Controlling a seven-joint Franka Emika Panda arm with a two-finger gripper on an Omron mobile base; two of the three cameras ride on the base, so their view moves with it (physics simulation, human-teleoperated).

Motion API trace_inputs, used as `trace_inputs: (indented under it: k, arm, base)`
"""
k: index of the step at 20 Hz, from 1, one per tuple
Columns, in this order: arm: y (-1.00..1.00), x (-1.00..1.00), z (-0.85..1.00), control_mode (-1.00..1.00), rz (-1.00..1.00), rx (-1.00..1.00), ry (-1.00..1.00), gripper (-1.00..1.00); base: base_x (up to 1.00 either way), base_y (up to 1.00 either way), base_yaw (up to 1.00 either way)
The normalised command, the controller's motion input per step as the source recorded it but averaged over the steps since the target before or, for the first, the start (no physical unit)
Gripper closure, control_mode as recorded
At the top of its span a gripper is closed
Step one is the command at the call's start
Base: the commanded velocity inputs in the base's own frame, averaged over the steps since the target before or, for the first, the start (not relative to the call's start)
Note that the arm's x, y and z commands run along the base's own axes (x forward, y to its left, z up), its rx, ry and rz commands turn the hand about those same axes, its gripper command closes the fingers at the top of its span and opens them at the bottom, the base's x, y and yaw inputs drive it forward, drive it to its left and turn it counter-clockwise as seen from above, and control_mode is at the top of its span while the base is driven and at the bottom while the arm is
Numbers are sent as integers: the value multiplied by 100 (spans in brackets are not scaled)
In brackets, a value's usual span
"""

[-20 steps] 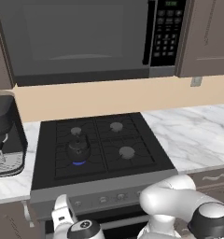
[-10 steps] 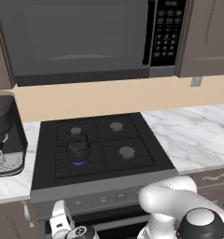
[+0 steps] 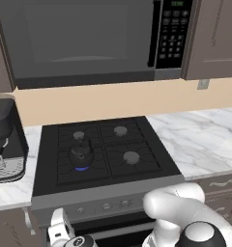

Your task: Lower the heat of the kettle.

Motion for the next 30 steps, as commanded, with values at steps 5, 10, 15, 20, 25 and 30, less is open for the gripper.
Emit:
trace_inputs:
  k: [5, 10, 15, 20, 25, 30]
  arm:
    - [0, 11, -11, -100, 0, 0, -8, -100]
    - [0, 9, -13, -100, 0, 0, -6, -100]
    - [0, 10, -6, -100, 0, 1, -2, -100]
    - [10, 7, 0, -100, 0, 2, 0, -100]
    - [17, 4, -8, -100, 0, 0, 0, -100]
    - [7, 1, -14, -100, 0, 0, 0, -100]
  base:
    - [0, 0, 0]
    - [0, 0, 0]
    - [0, 0, 0]
    - [0, 0, 0]
    - [0, 0, 0]
    - [0, 0, 0]
